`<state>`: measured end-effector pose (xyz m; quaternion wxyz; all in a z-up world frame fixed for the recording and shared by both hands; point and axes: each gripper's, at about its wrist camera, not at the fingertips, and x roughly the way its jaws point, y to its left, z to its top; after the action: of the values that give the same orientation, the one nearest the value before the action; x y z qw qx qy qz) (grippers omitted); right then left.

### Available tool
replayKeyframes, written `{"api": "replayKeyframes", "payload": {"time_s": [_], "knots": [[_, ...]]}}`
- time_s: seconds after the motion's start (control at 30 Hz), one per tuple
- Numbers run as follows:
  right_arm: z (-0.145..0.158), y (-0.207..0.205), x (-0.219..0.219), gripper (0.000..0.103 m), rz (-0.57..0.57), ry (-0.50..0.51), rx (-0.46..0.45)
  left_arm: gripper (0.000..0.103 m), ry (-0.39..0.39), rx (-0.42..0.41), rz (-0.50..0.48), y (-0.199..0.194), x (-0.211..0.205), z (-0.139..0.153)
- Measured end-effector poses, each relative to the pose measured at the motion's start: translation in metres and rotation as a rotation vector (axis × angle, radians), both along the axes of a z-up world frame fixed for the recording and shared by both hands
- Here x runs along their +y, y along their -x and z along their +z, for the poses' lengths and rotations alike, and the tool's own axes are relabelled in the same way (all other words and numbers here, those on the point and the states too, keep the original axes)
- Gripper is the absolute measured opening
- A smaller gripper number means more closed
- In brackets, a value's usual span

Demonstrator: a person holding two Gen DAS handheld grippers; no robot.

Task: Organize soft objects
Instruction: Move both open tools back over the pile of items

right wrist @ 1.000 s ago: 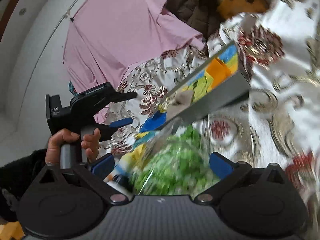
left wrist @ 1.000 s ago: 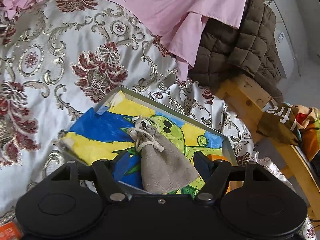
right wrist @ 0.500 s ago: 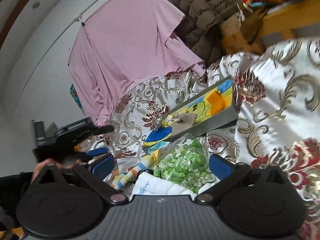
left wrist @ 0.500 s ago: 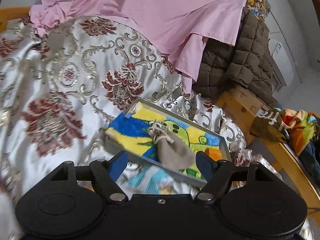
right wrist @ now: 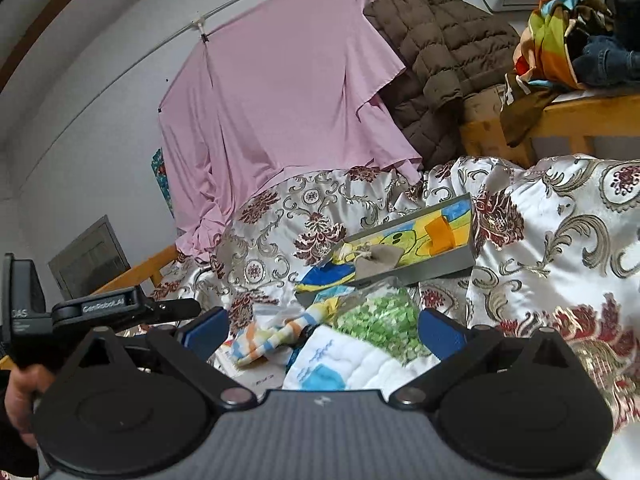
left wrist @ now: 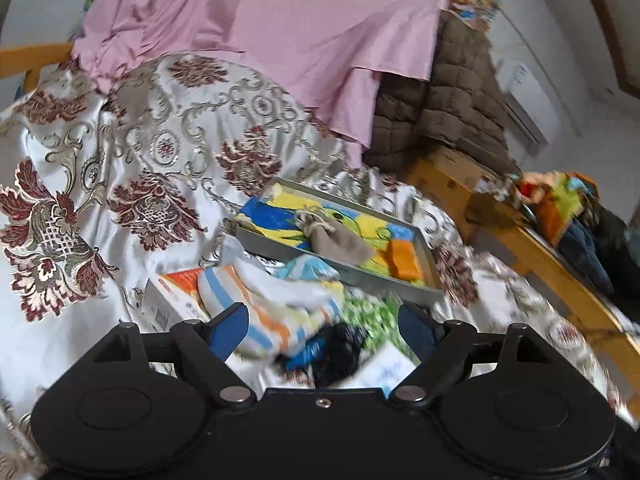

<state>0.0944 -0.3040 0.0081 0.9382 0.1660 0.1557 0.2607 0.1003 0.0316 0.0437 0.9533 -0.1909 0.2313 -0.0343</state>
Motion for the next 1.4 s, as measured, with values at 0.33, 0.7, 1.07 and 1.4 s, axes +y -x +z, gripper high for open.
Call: {"api": "replayKeyframes", "payload": {"time_s": [0.33,0.7,1.07,1.4], "knots": [[0.0,0.046,0.014,0.103,-0.016,0.066,0.002,0.084,-0.138,-0.03,-0.188,0.054,-0.031,-0.015],[-0.008,0.063,0.026,0.103,-0.051,0.164,0.075,0.087,-0.167,0.007,-0.205,0.079,-0.025,-0.031],[-0.019,0.053,0.035,0.103,-0.046,0.222,0.126,0.089,-0.199,0.097,-0.175,0.077,-0.023,-0.046],[-0.024,0.037,0.039,0.103,-0.035,0.224,0.162,0.09,-0.198,0.143,-0.139,0.066,-0.024,-0.053]]}}
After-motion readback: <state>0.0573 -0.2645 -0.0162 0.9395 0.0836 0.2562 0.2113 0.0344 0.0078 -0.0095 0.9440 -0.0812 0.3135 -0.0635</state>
